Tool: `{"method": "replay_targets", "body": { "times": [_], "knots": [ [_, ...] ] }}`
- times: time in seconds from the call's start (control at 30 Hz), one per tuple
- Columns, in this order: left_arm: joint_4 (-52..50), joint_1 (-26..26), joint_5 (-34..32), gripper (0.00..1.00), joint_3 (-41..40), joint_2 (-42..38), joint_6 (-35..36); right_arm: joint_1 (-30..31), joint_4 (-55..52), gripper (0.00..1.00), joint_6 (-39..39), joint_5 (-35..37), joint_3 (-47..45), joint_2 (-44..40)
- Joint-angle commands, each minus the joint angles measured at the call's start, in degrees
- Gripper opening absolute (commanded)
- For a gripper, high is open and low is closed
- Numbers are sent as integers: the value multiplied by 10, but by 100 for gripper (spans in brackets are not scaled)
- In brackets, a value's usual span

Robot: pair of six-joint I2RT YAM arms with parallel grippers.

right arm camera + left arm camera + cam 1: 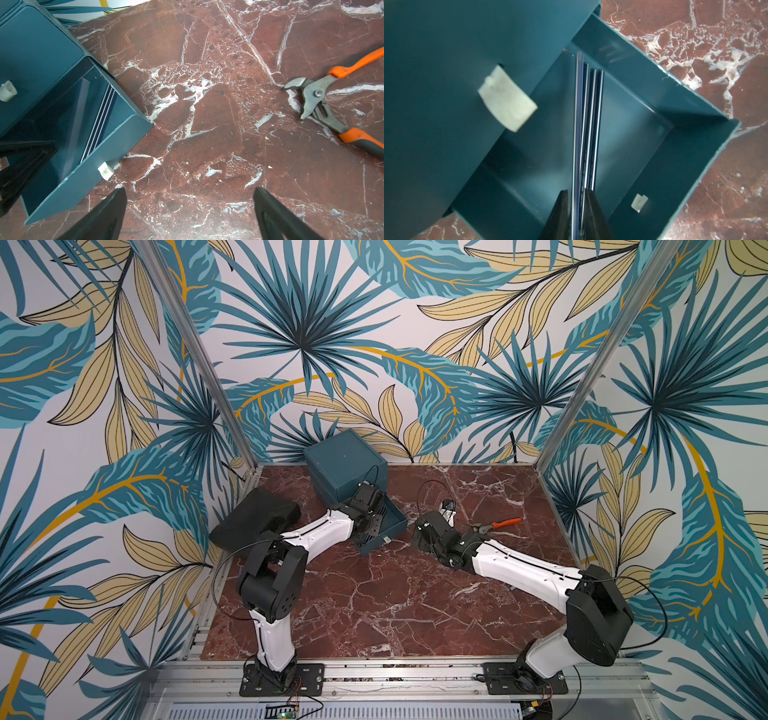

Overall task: Please place the pencils in the drawer according to their color
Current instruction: Place the pencil in the drawer.

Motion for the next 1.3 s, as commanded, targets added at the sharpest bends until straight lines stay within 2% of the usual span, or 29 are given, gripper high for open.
{"method": "replay_targets", "body": {
  "times": [0.0, 0.07, 0.27, 0.43, 0.77, 1.03, 1.27],
  "knots": [
    [23, 3, -14, 28, 22, 2, -8, -2, -11, 99, 6, -2, -12, -3],
    [26, 3, -15, 35, 23, 0, -9, -2, -11, 99, 6, -1, -12, -3],
    [15, 3, -4, 39, 25, -22, -15, -1, -10, 99, 4, -3, -13, -5],
    [19, 3, 19, 47, 7, -66, -26, -1, -9, 99, 5, -6, -13, -6],
    [53, 2, 92, 74, -42, -167, -64, -1, 4, 99, -3, -17, -20, -16],
    [77, 3, 98, 100, -97, -251, -87, -1, 17, 99, -10, -24, -40, -34],
    [156, 4, 62, 100, -197, -359, -117, -1, 32, 100, -23, -55, -48, -35]
  ]
}}
